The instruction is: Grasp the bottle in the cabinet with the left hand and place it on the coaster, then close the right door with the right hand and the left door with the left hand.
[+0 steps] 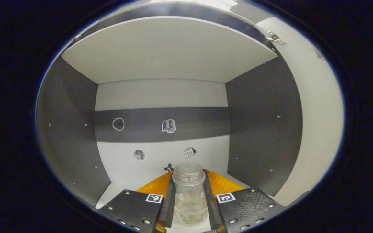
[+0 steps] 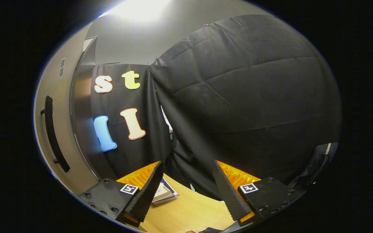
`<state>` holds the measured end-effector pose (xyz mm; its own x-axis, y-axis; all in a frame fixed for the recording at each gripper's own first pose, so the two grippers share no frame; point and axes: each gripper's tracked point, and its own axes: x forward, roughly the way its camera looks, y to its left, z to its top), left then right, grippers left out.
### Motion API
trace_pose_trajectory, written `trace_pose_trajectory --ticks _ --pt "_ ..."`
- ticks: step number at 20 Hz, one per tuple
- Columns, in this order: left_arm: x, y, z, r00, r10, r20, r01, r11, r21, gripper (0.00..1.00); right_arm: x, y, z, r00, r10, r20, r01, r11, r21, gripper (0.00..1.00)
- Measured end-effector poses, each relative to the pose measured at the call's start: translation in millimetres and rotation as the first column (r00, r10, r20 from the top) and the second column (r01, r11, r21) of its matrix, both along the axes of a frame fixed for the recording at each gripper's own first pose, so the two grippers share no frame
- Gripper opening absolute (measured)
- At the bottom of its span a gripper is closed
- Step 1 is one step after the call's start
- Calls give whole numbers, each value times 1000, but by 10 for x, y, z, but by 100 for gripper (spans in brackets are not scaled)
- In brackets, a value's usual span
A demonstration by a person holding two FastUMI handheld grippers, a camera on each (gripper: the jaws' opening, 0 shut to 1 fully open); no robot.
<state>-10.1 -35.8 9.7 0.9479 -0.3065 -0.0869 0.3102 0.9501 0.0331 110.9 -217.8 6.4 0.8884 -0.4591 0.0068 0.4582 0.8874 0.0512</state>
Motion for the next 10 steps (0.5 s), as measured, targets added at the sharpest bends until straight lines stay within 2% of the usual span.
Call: trace_pose_trajectory --ticks 1,4,5,7,10 --pt "-96 -19 68 1000 -18 7 18 1000 3 45 5 4 -6 1000 4 -3 -4 1000 1 98" --pt "-484 -59 252 997 -74 20 73 997 13 45 -1 30 -7 1000 21 -14 -20 1000 6 98" --pt "-640 -78 292 996 -92 20 92 996 13 40 11 46 -4 1000 28 -12 -28 1000 10 98" --pt "-963 -86 344 993 -117 13 117 993 7 45 61 94 28 999 41 -7 -40 999 13 98" --pt "-1424 -91 273 988 -157 -8 157 988 -10 38 123 177 33 998 60 -13 -60 998 8 98"
